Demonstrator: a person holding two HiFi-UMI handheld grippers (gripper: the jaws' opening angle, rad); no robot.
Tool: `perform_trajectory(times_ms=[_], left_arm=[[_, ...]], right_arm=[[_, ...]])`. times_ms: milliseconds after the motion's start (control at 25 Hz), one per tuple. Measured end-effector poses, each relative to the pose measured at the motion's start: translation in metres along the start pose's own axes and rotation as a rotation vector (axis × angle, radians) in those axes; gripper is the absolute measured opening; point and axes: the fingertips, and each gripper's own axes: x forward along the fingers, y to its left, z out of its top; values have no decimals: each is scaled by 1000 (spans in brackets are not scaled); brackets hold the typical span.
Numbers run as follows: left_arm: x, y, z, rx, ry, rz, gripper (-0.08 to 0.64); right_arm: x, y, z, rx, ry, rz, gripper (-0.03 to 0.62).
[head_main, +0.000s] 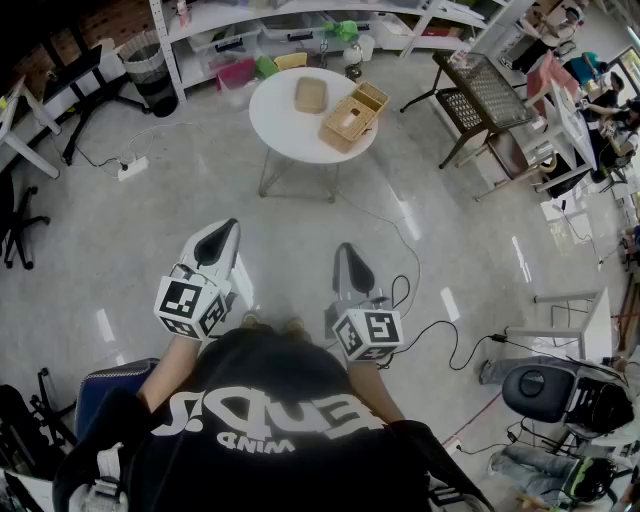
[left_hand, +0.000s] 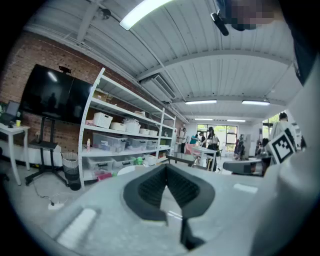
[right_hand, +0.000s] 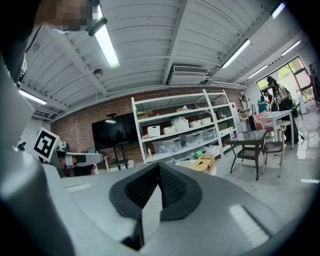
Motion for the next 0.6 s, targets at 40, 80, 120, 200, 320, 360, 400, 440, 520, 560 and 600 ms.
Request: perform_trajectory(times_ms=[40, 80, 120, 200, 320, 360, 400, 440, 520, 560, 600], left_arm=[[0, 2, 1, 0, 0, 0, 2], [0, 4, 2, 0, -1, 0, 2], [-1, 7, 3, 1, -2, 0, 2], [-2, 12, 5, 5, -7, -1, 2], [-4, 22, 1, 4, -11, -3, 2], [-6, 25, -3, 1, -10, -4, 2], [-9, 29, -7, -2, -9, -3, 2], [-11, 33, -10, -2, -9, -2, 2], [-15, 42, -13, 1, -11, 0, 2], [-16, 46, -13, 2, -13, 1, 2], [-17, 50, -13, 1, -14, 2, 2]], right_arm=[[1, 2, 0, 3, -1, 0, 0], [3, 5, 1, 7, -3, 1, 0], [4, 7, 1, 12, -6, 0, 0], [6, 9, 1, 21, -13, -3, 0], [8, 12, -3, 25, -16, -16, 0], [8, 13, -6, 25, -17, -23, 0], [8, 14, -8, 26, -20, -29, 0], [9, 15, -11, 28, -26, -34, 0], [12, 17, -14, 30, -32, -47, 0], [14, 18, -16, 29, -30, -53, 0], [17, 18, -17, 26, -26, -60, 0]])
